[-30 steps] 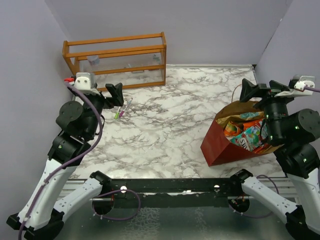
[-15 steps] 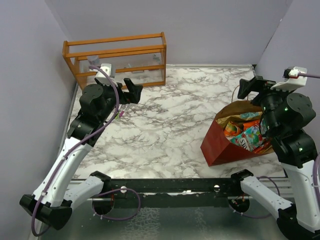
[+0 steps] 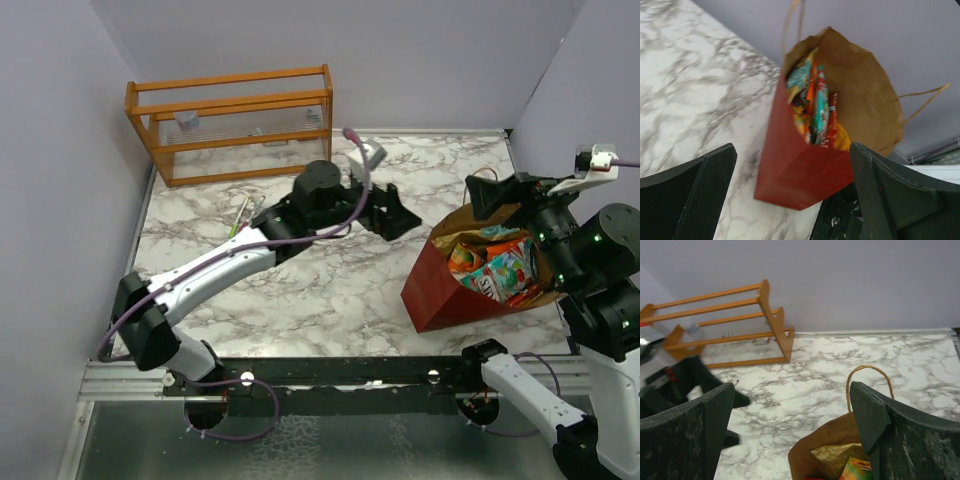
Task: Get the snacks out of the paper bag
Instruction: Adjust the paper bag at the center of the board.
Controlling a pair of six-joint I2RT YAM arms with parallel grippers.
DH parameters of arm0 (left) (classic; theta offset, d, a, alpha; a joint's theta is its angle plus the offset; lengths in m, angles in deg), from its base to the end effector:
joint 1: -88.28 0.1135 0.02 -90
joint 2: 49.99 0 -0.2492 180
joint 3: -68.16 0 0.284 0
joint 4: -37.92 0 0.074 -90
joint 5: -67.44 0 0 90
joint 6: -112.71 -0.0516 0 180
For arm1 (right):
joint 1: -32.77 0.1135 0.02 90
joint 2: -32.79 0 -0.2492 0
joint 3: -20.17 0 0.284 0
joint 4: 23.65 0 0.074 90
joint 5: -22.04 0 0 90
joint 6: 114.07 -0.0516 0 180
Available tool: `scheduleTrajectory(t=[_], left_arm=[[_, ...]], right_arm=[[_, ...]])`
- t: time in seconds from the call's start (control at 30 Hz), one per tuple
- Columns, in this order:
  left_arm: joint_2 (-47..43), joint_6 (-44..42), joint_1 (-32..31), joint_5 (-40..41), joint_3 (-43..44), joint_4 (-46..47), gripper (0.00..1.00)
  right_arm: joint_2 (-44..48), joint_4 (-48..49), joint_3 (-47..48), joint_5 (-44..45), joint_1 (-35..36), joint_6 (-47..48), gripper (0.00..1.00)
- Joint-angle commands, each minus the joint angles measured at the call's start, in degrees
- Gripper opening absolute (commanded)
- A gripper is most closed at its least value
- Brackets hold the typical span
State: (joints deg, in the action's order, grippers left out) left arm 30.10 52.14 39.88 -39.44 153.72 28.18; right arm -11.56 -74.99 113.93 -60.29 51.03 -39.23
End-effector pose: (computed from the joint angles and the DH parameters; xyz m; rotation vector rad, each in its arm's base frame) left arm 0.2430 -0.2962 0.3769 0.5375 1.7228 -1.2487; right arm 0.1462 0.0410 0.4992 0.0608 1.6138 0.3446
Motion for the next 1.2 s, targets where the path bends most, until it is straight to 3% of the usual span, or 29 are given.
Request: scheduleTrajectory(t=[0.0,0.2,0.43,0.53,0.73,1.03,1.17], left_arm=[[10.87,-5.16,-6.25,-2.08,12.98,1.85,0.99],[28.07,-10.06,-7.5,1.37,34.48,-6.87,0.95],[37.12,-9.25,-7.49,2.83,44.81,-6.64,0.94],[41.58,-8.11,-7.51,1.0,50.37,-6.73,0.87],[48.53,-6.7,-7.33,0.85,61.28,-8.8,0.54],[47.92,-5.61,-4.83,2.13,61.36,-8.23,0.0],[44.39,-4.64,-2.54,2.97,58.77,-9.05,0.0]], right_arm=[[4.93,0.88,-1.43,-10.92,-0.46,-0.26,0.99],[8.97,-0.09,-1.05,-11.23,-0.51,-0.73,0.99],[11.29,-2.72,-0.06,-8.45,-0.51,0.41,0.99],[11.78,-3.12,-0.09,-7.73,-0.51,0.64,0.99],[12.43,-4.37,0.0,-6.86,-0.51,0.6,0.99],[13.09,-6.94,-1.05,-4.68,-0.51,0.03,0.99],[12.87,-7.85,-2.3,-4.43,-0.51,-1.05,0.99]])
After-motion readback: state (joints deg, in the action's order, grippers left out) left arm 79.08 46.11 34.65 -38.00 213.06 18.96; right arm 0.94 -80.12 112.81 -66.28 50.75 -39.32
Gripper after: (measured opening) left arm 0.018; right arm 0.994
